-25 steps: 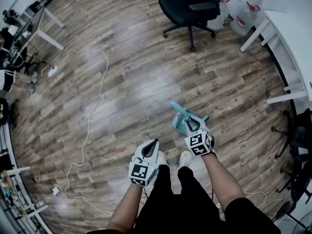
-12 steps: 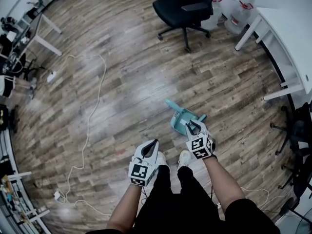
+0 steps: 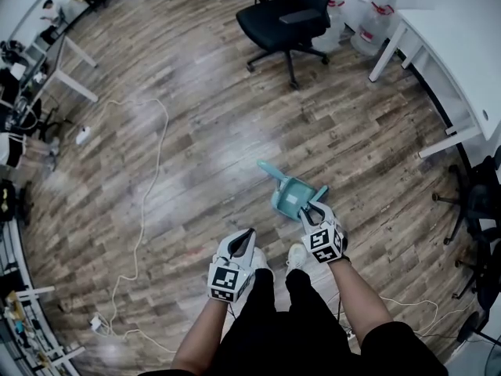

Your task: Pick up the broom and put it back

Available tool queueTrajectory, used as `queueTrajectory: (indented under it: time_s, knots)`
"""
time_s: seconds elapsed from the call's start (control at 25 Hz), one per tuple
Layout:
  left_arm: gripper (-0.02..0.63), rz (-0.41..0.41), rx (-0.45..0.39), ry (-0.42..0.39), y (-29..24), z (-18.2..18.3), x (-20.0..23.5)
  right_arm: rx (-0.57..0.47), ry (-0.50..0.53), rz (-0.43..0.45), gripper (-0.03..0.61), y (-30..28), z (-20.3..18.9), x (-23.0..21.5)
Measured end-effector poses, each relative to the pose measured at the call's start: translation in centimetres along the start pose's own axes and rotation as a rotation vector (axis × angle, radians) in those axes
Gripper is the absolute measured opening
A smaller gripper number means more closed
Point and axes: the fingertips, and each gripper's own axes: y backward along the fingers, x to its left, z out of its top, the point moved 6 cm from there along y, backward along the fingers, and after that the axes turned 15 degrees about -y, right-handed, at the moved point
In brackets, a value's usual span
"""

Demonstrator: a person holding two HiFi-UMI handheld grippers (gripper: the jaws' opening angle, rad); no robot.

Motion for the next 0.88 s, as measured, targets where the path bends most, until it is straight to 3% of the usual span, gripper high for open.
queueTrajectory:
  time_s: [0.4,0.88]
  knots:
    - [0.020,-0.047,-0.024,-0.037,-0.8,1.7,-2.1,-0.014,-0.050,-0.032,0.091,2.8,-1.0,-1.7]
    - [0.020,-0.065,-0.062,-0.060,-1.6,3.9,-3.2,-0.151,-0.142,-0.009,0.091,8.8,2.4,-2.1]
